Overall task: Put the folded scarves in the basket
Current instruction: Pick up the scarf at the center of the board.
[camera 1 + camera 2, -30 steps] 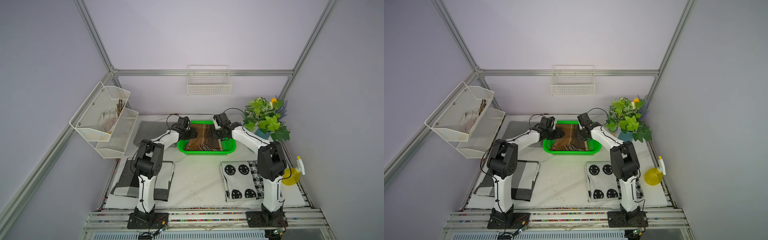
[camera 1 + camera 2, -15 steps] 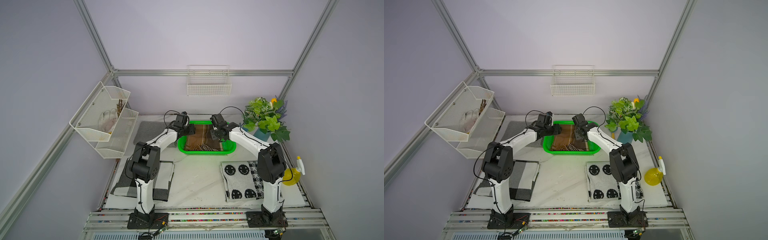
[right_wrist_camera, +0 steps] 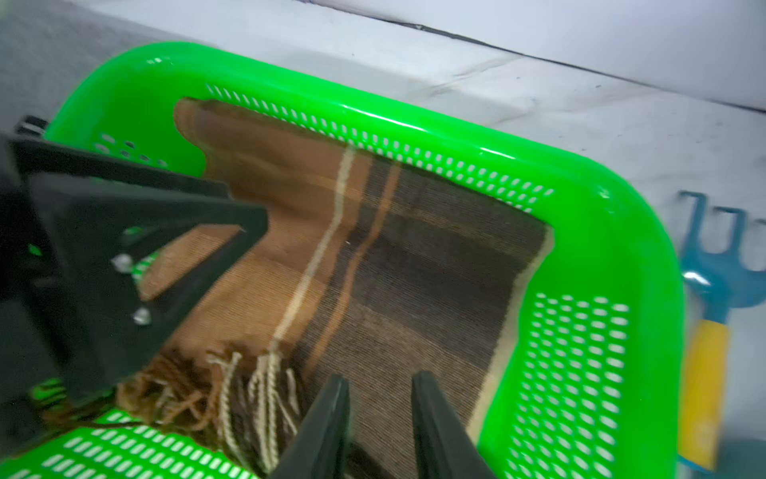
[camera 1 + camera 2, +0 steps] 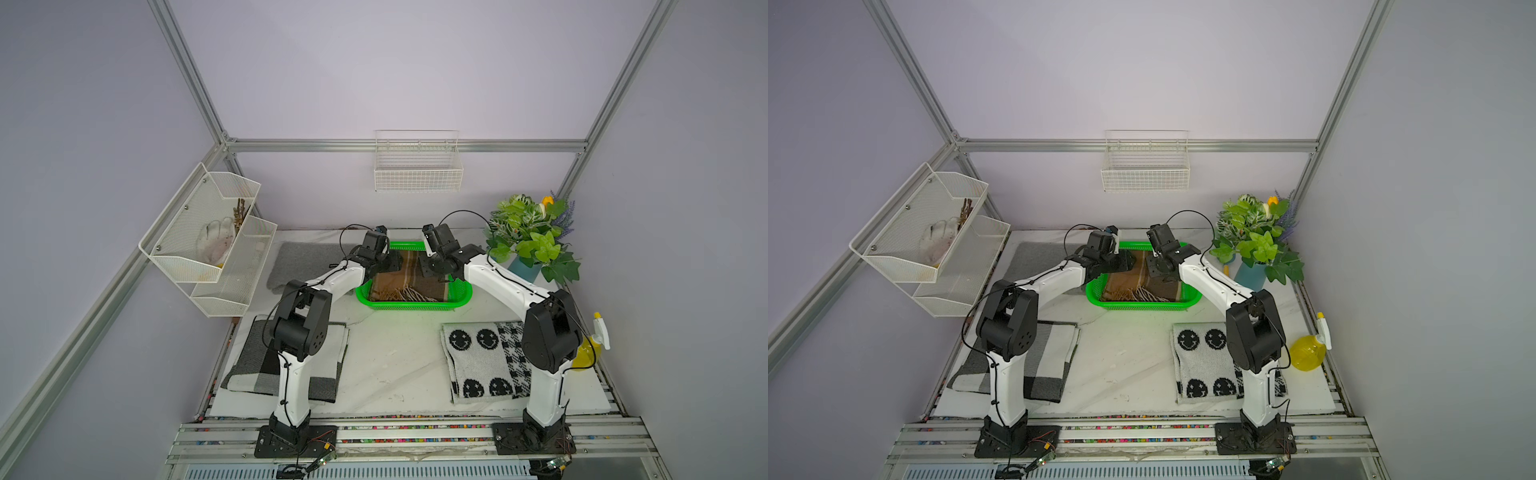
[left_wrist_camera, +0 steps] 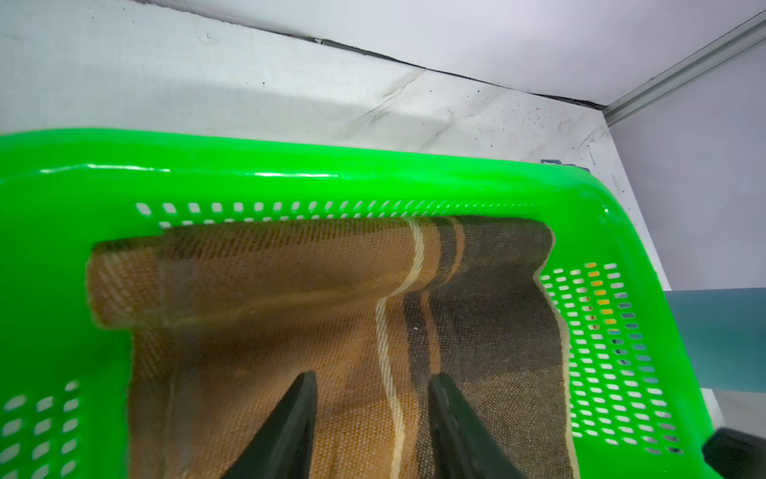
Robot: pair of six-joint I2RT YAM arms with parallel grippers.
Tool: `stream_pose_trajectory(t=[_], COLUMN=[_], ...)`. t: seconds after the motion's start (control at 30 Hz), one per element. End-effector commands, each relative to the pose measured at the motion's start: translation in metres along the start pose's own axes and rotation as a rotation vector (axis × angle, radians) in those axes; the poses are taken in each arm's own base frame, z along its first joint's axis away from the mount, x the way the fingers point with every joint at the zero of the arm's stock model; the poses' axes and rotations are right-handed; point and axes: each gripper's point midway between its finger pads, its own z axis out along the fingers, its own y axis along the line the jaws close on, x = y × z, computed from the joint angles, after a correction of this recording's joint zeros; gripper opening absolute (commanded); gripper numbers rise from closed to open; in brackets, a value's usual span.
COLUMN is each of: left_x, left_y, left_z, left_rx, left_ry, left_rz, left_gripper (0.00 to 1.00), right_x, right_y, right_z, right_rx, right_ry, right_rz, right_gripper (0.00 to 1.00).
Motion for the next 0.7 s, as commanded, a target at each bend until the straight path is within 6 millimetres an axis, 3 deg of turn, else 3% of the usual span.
stream_pose_trajectory(t=[0.0,0.2,0.3,0.4,0.47,0.53,0.6,0.67], left_x=[-0.01,0.006,0.013,-0.006,-0.027,-0.037,-0.031,-0.01], left_y=[0.005,0.031,0.034,0.015,-0.01,-0.033,-0.046,-0.058], left_z=[0.005,0.025,0.025,-0.005,-0.038,-0.067,-0.09,-0.108], left_rx=[-0.003,-0.087,-0.073,-0.028,-0.002,0.001,0.007,0.038], left_ry=[-0.043,0.006,0.023,-0.054,-0.114,-0.145,-0.156,-0.158], left_rz=[-0.012,-0.024,-0.044,-0.025,0.017,0.063,0.071,0.066], left_gripper=[0.48,0.46,0.43,0.43,0.43,0.43,0.43,0.44], right_x=[0.008,0.033,0.038,0.024,0.008,0.007,0.016,0.035], right_y=[0.009,0.0,-0.001,0.005,0.016,0.018,0.013,0.009], right_z=[0.035,0.078,0.08,0.046,0.004,-0.034,-0.067,-0.094], right_rx=[-0.022,0.032,0.039,0.029,0.006,0.004,0.016,-0.016], right_ry=[0.049,0.113,0.128,0.094,0.013,-0.035,-0.068,-0.092], right_rz=[0.01,-0.007,-0.009,-0.017,-0.018,-0.014,0.01,0.024], right_gripper=[0.24,0.22,0.21,0.21,0.22,0.23,0.27,0.28])
